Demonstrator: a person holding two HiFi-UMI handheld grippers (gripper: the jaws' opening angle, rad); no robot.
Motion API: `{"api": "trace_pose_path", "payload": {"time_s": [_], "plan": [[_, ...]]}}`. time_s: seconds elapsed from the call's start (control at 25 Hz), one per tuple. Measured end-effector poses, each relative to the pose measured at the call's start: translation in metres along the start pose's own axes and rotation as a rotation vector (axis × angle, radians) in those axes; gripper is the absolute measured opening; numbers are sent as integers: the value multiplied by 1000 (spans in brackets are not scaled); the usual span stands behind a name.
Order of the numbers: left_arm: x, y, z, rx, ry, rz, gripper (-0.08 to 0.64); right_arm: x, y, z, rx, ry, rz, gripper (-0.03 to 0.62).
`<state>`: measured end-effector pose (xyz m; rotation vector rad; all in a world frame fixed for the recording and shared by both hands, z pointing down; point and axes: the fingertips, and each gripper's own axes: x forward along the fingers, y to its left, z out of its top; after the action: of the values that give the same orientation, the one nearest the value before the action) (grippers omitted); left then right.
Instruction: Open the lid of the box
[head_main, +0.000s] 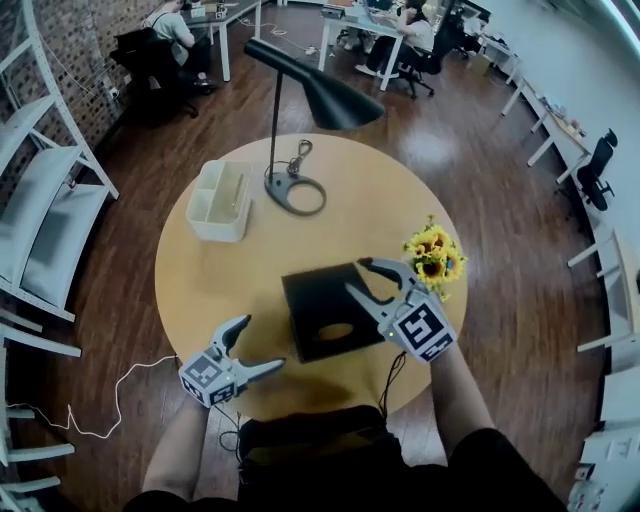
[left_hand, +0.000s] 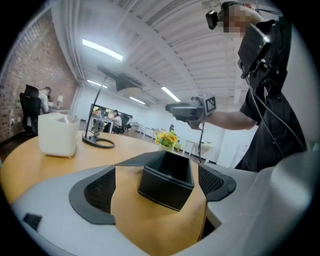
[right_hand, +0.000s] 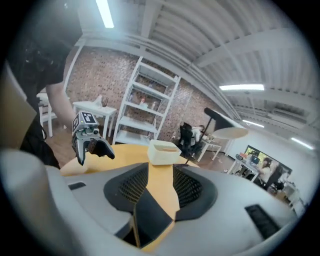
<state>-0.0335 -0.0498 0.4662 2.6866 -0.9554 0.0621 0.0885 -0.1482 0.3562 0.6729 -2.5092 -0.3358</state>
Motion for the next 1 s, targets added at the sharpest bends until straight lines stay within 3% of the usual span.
{"api": "trace_pose_path", "payload": {"time_s": [0.2, 0.36, 0.44, 0.52, 0.6, 0.68, 0.76, 0.84, 1.0], "plan": [[-25, -3, 68, 91, -101, 82, 495, -103, -44, -18, 181, -152, -186, 158], [-47, -5, 115, 97, -247, 169, 457, -187, -82, -33, 528, -450, -292, 158], [-53, -10, 131, 98, -308, 195, 434, -218, -93, -44, 655, -578, -323, 158], [-55, -18, 138, 129, -316, 216, 340, -232, -90, -57, 661, -578, -365, 146], [-51, -25, 138, 162, -291, 246, 311, -233, -81, -66, 632, -529, -390, 63], [-47, -28, 139, 172, -277, 282, 201, -231, -72, -72, 640, -512, -389, 3], [-44, -30, 140, 160, -288, 307, 193, -226, -64, -76, 659, -510, -384, 3], [-39, -33, 138, 152, -301, 328, 123, -223, -58, -79, 654, -496, -387, 3], [-32, -38, 135, 129, -320, 337, 123, -220, -56, -78, 626, -470, -404, 2]]}}
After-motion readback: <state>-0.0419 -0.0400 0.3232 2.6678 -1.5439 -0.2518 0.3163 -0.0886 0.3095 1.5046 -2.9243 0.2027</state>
